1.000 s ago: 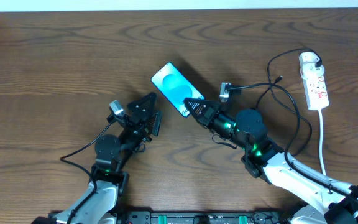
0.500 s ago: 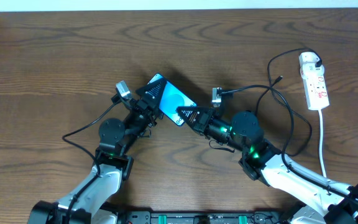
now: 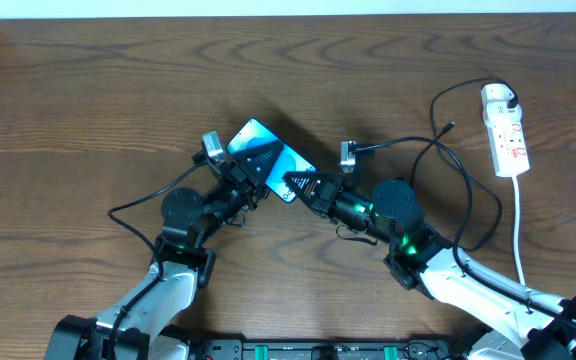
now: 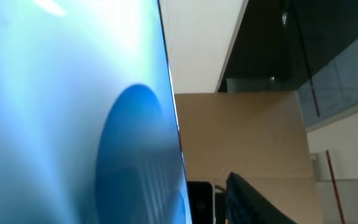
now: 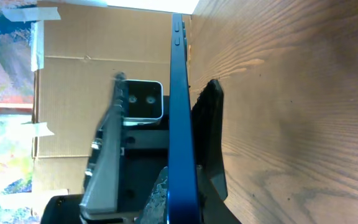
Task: Plug charger to phone and switch on socket
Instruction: 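Close the left gripper on the phone's top edge beside the right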
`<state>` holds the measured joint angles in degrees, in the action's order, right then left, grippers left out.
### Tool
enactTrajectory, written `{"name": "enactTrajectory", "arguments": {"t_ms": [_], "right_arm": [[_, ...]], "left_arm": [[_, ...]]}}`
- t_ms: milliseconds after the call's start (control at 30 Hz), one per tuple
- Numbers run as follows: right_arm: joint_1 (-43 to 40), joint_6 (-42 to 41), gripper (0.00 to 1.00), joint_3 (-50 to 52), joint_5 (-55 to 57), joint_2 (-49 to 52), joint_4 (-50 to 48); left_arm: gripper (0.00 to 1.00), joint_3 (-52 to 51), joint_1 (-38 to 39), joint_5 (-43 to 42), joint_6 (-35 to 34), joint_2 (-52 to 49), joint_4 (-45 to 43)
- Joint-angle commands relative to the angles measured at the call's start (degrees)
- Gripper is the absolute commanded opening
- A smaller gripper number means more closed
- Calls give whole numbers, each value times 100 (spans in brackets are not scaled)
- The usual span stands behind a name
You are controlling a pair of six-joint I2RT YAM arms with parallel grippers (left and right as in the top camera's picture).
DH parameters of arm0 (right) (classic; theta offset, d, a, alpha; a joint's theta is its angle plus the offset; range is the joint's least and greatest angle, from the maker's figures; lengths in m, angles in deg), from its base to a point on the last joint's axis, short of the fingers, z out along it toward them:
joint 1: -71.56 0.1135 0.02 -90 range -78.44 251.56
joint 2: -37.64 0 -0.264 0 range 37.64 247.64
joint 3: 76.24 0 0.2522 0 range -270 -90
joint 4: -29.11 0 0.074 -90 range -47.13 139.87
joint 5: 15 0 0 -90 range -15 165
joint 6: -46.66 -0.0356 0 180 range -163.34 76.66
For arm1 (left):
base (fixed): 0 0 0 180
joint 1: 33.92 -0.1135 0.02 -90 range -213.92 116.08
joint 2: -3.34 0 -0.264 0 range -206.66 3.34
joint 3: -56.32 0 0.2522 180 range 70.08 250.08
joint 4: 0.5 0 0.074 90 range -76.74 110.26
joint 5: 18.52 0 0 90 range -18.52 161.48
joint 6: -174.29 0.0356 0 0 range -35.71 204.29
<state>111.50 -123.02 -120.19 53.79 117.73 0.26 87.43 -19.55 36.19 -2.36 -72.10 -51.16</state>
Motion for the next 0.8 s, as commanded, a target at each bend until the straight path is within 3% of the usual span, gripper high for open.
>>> {"name": "enactTrajectory", "arguments": {"t_ms": [0, 200, 567, 667, 767], "right_arm": [[13, -26, 1, -70, -2, -68, -68], [13, -328, 1, -70, -17, -68, -66], [11, -413, 1, -70, -168, -68, 37], [11, -413, 9, -70, -173, -68, 37], [11, -411, 28, -70, -168, -68, 39]], "left_arm": [[40, 72, 17, -286, 114, -11, 31], [26, 72, 17, -173, 114, -11, 157], [19, 72, 17, 450, 114, -11, 157], [13, 72, 17, 455, 114, -11, 157], [11, 72, 17, 455, 114, -11, 157]]}}
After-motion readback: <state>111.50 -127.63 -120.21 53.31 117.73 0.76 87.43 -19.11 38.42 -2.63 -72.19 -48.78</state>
